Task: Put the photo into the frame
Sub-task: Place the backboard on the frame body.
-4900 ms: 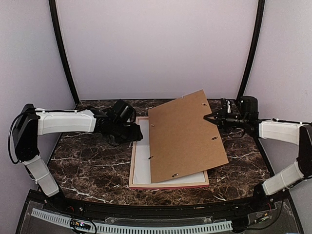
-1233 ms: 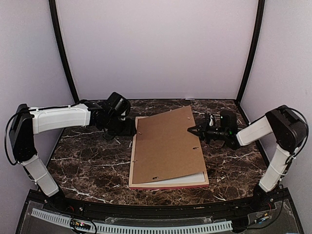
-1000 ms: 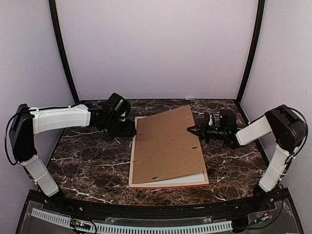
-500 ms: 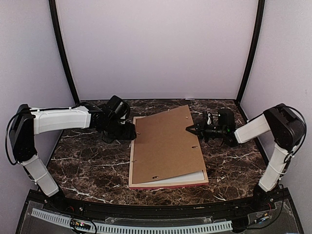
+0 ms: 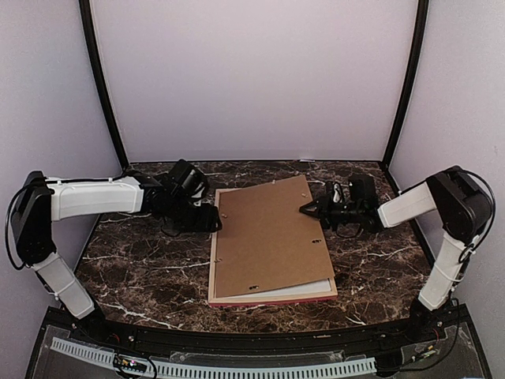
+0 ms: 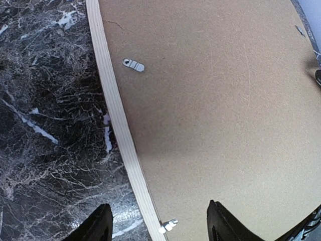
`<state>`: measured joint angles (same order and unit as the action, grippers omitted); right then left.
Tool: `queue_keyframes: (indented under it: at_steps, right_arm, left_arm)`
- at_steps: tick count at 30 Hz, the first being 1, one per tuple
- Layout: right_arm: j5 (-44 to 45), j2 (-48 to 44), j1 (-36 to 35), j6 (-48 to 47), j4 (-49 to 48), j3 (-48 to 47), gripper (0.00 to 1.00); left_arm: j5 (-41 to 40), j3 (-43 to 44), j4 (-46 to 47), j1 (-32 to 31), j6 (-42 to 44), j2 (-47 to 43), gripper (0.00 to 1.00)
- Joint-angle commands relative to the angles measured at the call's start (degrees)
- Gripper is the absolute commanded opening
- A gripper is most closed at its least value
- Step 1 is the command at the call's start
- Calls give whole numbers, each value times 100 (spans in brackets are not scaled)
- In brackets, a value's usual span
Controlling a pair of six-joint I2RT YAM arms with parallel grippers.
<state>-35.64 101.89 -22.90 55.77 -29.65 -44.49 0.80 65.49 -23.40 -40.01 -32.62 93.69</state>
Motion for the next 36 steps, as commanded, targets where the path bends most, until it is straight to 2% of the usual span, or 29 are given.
queue_keyframes:
  at_steps: [1,11,21,36]
  right_arm:
    - [75,117,-48,-323,71,-249,35]
    - [72,166,-48,-360,96,-234,44]
    - [83,135,-54,-308,11,-149,44]
    - [101,80,-57,-239,-90,-31,43]
  left_arm:
    - [552,-311,280,-77,6,-338,66]
    - [807,-331,333,-644,98,59,66]
    - [777,36,-21,-830,308,697,66]
    - [608,170,-462,-911,247,933,66]
